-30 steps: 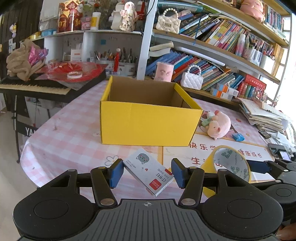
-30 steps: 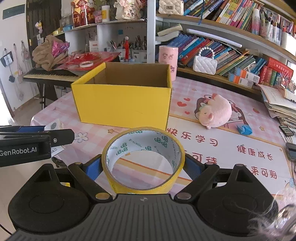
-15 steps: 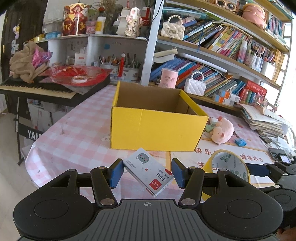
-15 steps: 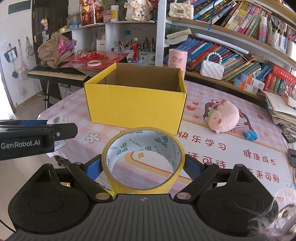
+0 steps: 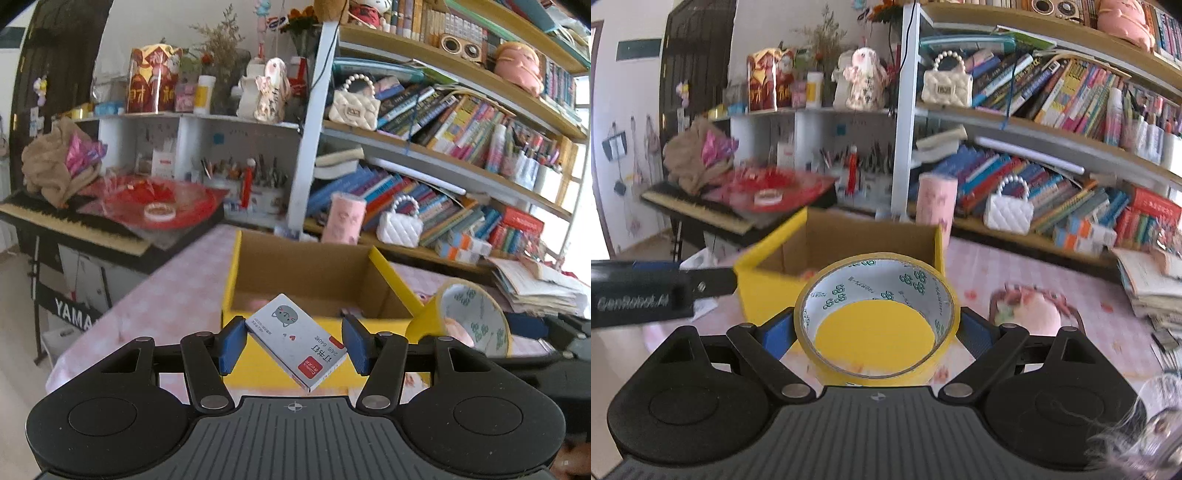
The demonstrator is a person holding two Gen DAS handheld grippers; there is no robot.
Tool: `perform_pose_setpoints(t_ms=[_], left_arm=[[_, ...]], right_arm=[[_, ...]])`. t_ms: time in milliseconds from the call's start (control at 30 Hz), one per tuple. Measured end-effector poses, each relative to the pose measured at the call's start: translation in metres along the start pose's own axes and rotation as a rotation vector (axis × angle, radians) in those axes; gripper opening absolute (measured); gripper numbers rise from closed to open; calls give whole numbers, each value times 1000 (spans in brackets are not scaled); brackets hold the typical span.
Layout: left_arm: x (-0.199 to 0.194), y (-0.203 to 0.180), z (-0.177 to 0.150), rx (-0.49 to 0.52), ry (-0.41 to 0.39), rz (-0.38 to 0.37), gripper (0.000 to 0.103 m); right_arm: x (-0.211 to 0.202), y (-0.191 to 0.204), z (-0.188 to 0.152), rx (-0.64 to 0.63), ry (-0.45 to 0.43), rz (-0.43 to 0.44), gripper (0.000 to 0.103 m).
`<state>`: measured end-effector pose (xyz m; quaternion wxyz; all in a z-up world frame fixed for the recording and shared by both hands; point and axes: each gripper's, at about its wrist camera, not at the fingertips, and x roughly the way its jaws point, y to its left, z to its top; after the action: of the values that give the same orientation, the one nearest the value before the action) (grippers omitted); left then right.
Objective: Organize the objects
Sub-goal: 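Carry the white box and tape roll over the yellow box and lower them, then open the left tool to drop the white box while the right tool releases the tape roll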
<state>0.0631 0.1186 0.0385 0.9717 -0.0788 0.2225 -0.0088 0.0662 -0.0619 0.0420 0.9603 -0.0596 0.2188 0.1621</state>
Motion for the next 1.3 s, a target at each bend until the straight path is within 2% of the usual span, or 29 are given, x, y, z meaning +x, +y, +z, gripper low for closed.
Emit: perform_pose_setpoints(t_ms=[367,567,833,1000,1133,1300], left_arm=[[79,-2,24,5,43,90,56],[117,-14,25,38,102,107,56],[156,-34,17,87,197,100,56],[173,-36,11,70,260,106,56],[179,-38,10,80,278,123,56],[183,-41,10,84,291,136,56]], right_arm=[[92,-39,55,29,-24,46,90],[138,-51,76,59,-4,123,90],[191,-44,84,57,105,239,90],[219,-35,78,25,201,291,90],[236,-27,75,-33,249,316,90],[252,-25,71,-57,351,324,90]])
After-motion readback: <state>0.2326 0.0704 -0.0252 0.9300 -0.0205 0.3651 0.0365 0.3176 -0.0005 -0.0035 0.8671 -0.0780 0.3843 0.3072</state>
